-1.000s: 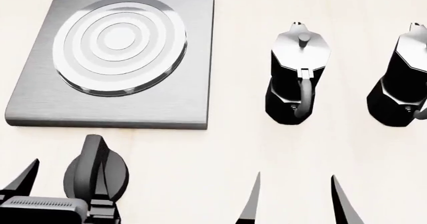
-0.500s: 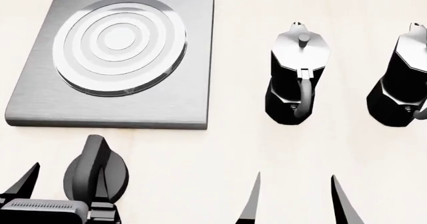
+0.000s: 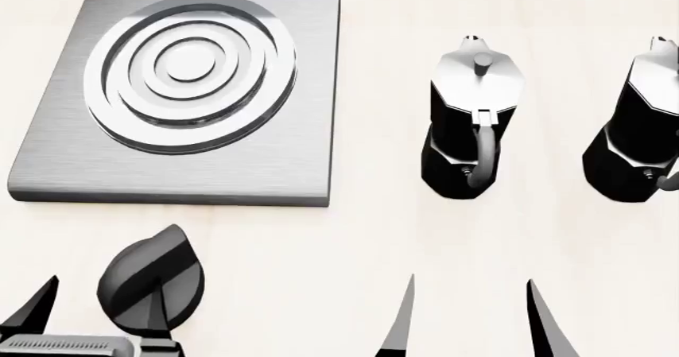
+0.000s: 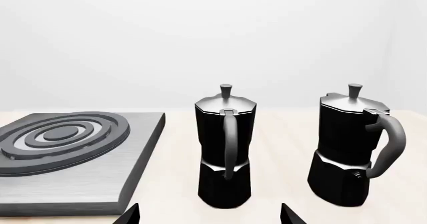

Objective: Turn off the stove.

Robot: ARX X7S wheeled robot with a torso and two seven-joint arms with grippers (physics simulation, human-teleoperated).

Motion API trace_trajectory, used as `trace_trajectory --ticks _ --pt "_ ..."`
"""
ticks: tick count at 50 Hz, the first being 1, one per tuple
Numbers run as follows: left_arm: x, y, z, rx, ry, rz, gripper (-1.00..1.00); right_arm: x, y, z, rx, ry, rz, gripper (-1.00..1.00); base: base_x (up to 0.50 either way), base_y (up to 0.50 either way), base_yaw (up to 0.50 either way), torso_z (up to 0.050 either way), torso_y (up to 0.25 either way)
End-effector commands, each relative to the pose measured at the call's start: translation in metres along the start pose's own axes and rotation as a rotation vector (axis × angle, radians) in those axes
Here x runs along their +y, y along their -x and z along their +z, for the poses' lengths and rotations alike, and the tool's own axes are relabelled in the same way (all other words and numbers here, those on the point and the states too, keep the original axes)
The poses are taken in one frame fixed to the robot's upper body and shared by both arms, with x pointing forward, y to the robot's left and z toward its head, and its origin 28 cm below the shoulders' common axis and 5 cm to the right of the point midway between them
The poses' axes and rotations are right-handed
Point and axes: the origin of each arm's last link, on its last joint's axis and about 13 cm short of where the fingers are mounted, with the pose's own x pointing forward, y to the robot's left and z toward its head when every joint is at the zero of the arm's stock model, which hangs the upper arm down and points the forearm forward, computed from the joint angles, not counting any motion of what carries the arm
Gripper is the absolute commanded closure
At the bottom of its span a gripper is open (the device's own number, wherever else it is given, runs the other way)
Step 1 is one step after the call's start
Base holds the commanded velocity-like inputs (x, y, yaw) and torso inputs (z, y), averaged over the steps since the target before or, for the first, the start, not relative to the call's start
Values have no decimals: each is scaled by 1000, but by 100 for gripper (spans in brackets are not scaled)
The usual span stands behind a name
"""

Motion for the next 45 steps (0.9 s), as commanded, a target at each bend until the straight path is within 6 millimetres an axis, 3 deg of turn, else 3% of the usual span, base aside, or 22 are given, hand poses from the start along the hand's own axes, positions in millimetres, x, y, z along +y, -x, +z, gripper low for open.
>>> trace_trajectory --ticks 1,23,45 --pt "10 1 -6 32 -6 79 -100 -2 -3 0 -15 3 -4 -100 0 0 0 0 0" --pt "16 8 -7 54 2 127 -100 -2 -3 -1 -14 2 -1 -100 0 0 0 0 -2" --pt "26 0 -12 65 -11 183 -100 -1 -3 -1 -12 1 1 -100 0 0 0 -1 -2"
